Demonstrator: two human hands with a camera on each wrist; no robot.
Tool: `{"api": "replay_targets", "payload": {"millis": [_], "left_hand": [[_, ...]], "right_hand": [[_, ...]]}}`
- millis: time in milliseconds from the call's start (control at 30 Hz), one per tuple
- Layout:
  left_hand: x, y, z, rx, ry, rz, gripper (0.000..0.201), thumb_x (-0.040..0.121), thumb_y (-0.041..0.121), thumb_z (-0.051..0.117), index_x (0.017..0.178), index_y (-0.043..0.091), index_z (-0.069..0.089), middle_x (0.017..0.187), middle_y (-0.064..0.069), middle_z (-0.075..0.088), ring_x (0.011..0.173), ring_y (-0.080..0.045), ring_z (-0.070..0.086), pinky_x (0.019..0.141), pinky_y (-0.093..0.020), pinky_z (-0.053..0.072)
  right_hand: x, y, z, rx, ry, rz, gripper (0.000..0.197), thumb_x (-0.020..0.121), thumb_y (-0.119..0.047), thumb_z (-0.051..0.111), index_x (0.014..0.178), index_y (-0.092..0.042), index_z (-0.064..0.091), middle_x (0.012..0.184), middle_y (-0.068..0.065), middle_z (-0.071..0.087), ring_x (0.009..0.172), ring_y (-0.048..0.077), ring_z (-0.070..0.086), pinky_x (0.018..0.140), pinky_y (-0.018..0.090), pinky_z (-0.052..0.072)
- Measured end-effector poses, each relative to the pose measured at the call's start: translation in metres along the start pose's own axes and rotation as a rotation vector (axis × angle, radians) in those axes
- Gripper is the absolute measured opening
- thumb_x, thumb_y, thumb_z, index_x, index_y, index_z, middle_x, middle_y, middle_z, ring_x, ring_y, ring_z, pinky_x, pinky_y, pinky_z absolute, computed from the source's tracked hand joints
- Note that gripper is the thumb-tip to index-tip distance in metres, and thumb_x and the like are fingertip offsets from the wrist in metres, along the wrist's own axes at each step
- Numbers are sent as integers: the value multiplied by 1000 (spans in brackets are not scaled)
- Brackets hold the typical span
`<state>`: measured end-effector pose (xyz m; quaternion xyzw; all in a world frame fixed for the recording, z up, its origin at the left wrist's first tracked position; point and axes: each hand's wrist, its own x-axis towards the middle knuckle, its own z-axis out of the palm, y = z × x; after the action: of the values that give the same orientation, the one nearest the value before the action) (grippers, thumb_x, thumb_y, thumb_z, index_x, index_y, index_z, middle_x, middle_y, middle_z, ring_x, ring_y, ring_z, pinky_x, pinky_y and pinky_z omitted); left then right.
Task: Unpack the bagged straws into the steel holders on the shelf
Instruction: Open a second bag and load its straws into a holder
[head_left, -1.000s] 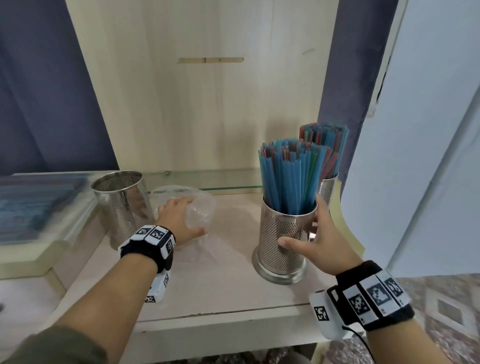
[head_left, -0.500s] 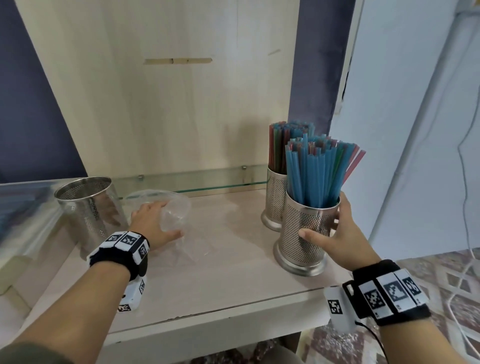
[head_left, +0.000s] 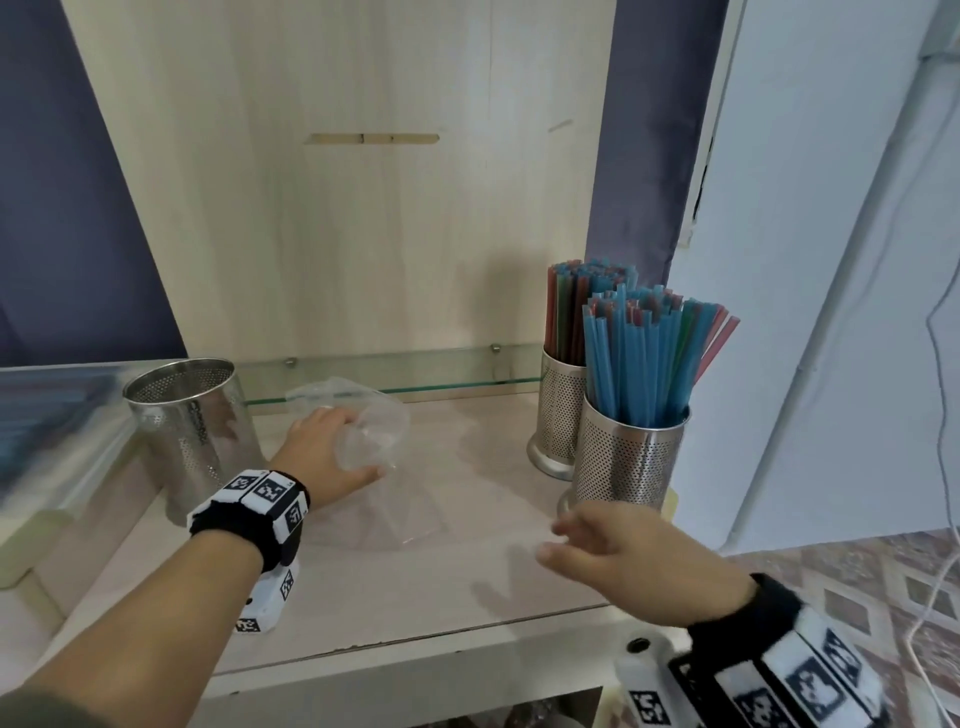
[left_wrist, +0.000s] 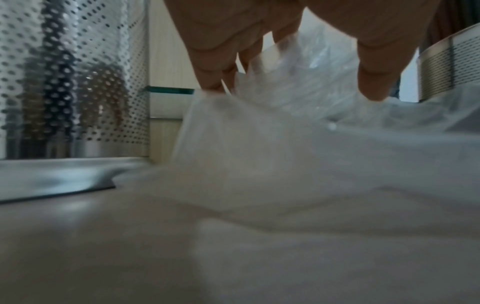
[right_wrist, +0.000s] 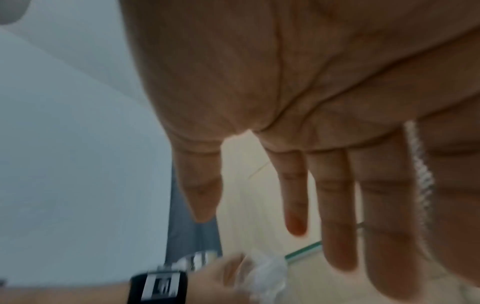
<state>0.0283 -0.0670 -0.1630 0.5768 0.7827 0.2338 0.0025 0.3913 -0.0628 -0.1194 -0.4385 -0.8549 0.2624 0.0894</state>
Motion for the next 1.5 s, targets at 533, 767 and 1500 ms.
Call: {"api": "replay_targets", "payload": {"millis": [533,767,1500], "left_hand": [[-33,22,-12,-443,-44,132,91,53,31,91,123,46,36,125,12,50,109,0,51,88,-18,40],[-54,31,-24,-87,-53,241,96,55,64,80,130,34,30,135,11,25,128,-16,27,108,-37,33],[-36,70,-51,-907,-92,-253,43,90,8,64,124,21,42,110,0,63,88,-17,63,81,-37,49]], "right_hand": [[149,-79,54,-13,-48,-221,118,67,-49,86,156,-32,10,162,7,21,145,23,28,113,34,31],[152,-79,49,35,187,-74,55,91,-27,65,140,-18,43,132,8,57,119,25,56,94,32,44],[137,-79,34,-540,525,-515,37,69,-23,83,104,-18,71,85,1,72,83,29,63,71,37,47]]}}
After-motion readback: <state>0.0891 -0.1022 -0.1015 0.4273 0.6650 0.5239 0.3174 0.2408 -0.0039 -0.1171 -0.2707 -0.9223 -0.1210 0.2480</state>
